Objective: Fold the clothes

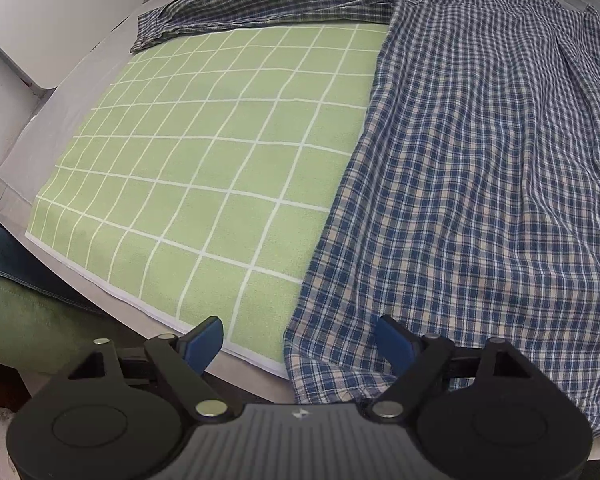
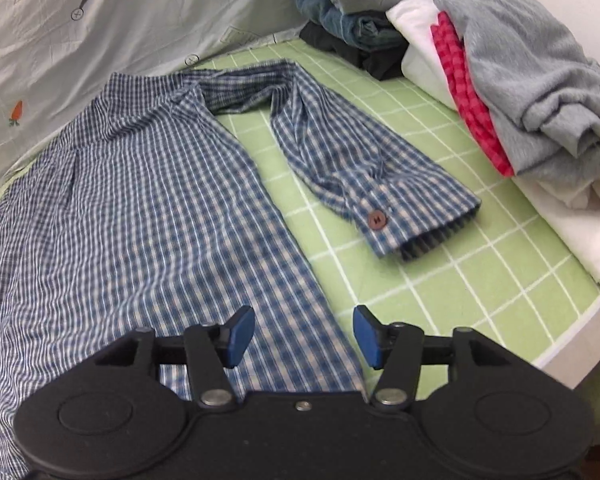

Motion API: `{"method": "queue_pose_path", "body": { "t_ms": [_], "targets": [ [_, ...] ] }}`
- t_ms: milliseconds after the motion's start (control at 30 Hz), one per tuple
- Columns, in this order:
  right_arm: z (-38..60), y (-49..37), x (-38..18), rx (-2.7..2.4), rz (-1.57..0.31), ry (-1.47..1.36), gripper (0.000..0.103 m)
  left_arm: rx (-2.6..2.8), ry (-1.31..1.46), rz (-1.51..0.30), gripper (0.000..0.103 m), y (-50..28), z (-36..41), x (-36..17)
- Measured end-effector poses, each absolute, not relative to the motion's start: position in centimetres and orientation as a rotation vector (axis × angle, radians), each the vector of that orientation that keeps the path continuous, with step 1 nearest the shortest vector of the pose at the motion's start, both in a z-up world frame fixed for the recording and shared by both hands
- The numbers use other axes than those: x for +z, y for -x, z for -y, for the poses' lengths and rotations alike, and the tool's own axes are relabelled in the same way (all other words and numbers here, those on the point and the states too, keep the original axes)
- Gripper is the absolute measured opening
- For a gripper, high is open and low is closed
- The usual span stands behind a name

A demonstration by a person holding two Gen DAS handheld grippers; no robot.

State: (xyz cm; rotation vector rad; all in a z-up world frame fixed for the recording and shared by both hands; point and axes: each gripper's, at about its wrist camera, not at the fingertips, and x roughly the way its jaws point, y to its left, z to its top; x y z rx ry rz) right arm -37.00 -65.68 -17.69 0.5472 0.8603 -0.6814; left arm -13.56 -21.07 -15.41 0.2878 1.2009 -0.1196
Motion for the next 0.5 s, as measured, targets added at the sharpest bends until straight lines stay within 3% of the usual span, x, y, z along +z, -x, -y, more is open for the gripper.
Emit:
{"method": "queue_pose_path", "body": {
  "t_ms": [67,100,167,200,267,500],
  "targets": [
    [65.8,37.8,-18.2,-0.668,-0.862,-0.586,0.052,-0.158,-0.268,-1.200,0.059,14.0,21.1,-15.1],
    [65.8,37.9,-18.4,-0.660,-0.864,-0.594,0.048,-0.176,-0.249,-1.201,0.046,14.1,21.1,-15.1],
    [65.6,37.7,-18.5,-0.637,-0.873,-0.594,0.014,-0.186,-0.228,-1.203,0.019,14.3,21.3,-14.9],
    [65.5,37.7,-18.4,-0.630,-0.870,-0.589,0.006,-0.174,-0.237,-1.205,0.003,14.3,21.6,-14.9],
    [65.2,37.6,-17.7,-0.637,-0.838,-0.549,0.000,-0.157,-0.261,-1.189,0.003,14.5,21.8,-14.7],
    [64.6,38.5,-14.1,-0.723,-0.767,-0.368,0.000,-0.095,-0.243,-1.112,0.003,14.2,19.7,-11.5]
  ]
}}
